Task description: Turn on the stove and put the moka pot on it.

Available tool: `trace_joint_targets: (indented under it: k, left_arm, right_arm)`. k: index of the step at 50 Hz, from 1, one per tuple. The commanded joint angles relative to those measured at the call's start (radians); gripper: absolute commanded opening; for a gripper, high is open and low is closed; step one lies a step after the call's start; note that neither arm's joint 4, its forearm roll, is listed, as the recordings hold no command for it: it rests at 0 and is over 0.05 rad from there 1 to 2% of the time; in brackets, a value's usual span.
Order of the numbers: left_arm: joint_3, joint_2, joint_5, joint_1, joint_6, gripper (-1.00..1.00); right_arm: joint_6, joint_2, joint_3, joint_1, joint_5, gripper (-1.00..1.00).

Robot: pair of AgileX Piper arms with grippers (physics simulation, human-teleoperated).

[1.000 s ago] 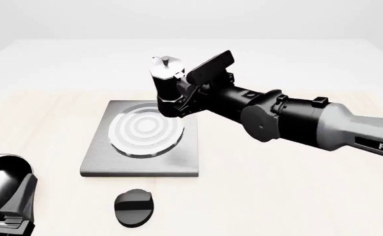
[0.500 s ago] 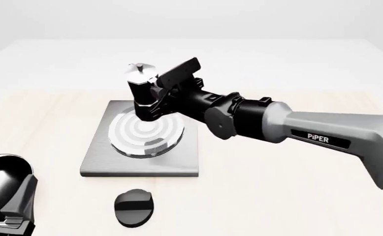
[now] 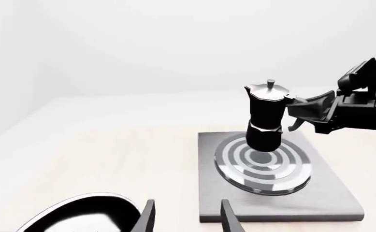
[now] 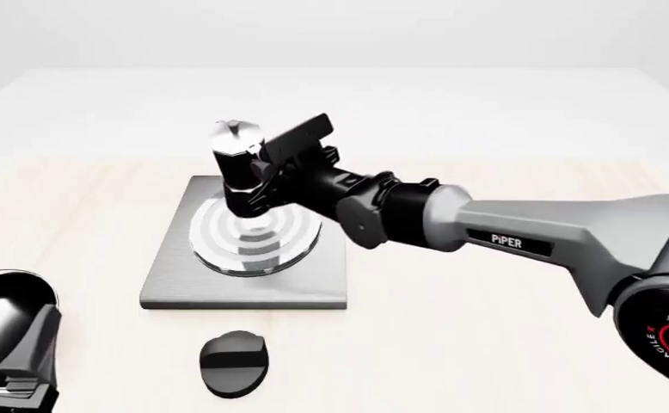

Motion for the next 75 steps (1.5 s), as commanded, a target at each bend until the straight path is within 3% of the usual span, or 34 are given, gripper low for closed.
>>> trace_joint_targets:
  k: [1, 54, 55, 75]
  left_arm:
    - [0.0, 0.0, 0.0, 0.021, 0.001, 1.0]
    - [0.0, 0.0, 0.007, 0.023, -0.002, 1.0]
    - [0.0, 0.0, 0.007, 0.023, -0.003, 1.0]
    - [0.0, 0.0, 0.001, 0.02, -0.001, 1.0]
  right_arm:
    - [0.007, 0.041, -0.034, -0.005, -0.015, -1.0]
    - [0.042, 0.089, -0.01, 0.0, -0.024, -1.0]
    - [0.043, 0.086, -0.008, 0.002, -0.022, 1.0]
    - [-0.003, -0.053, 0.054, -0.002, 0.016, 1.0]
